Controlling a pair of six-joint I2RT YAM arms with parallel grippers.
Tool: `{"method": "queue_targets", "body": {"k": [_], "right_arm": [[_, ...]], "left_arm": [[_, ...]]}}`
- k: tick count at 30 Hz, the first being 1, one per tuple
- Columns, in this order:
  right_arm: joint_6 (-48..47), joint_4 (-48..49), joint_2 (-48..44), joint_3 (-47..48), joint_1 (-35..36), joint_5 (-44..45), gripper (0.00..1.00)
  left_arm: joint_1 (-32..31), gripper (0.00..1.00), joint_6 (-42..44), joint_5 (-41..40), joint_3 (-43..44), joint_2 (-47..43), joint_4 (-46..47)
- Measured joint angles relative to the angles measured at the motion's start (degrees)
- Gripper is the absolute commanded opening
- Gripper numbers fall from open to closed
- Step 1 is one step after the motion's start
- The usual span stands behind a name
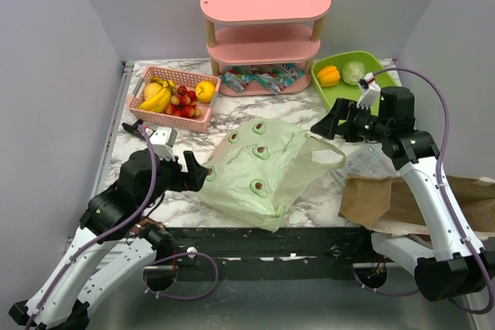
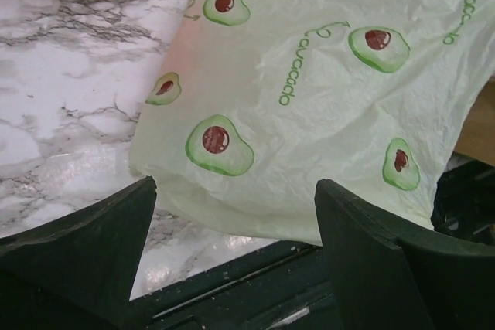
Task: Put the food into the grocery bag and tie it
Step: Adjust the grocery bag at the center of the board.
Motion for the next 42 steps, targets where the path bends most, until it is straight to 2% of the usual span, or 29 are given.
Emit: {"method": "queue_targets", "body": {"k": [7, 11, 16, 20, 28, 31, 35, 42], "right_arm": [[-0.68, -2.95, 4.37, -0.02, 5.90, 5.01, 1.00], [-0.55, -3.13, 6.25, -0.13, 11.10, 7.43, 1.00], [-0.44, -3.15, 6.62, -0.13, 11.93, 8.96, 1.00], [-0.44, -3.19, 6.93, -0.13, 11.93, 9.60, 0.96], [-0.61, -3.69, 7.41, -0.13, 11.98, 9.57, 0.89], [-0.81, -3.98, 7.45, -0.13, 12.07, 9.46, 0.85], [-0.94, -4.57, 7.61, -0.13, 12.13, 9.16, 0.83], [-1.44, -5.31, 7.63, -0.13, 12.15, 8.59, 0.75]], "left_arm": [[-5.68, 0.79, -4.20, 4.00, 0.74, 0.55, -3.34], [-10.56, 0.84, -6.23, 5.49, -1.44, 1.88, -3.34], [-15.87, 0.85, -7.45, 5.62, -3.13, 4.35, -3.28], [-18.97, 0.81, -7.93, 5.11, -3.13, 8.68, -2.03], [-22.45, 0.55, -9.64, 0.72, -2.97, 17.27, 0.46], [-22.62, 0.37, -10.21, -1.90, -2.60, 19.19, 0.68], [-22.64, 0.00, -10.29, -4.74, -2.05, 21.18, 1.18], [-22.62, 0.00, -8.85, -9.33, 0.28, 25.22, 2.36]]}}
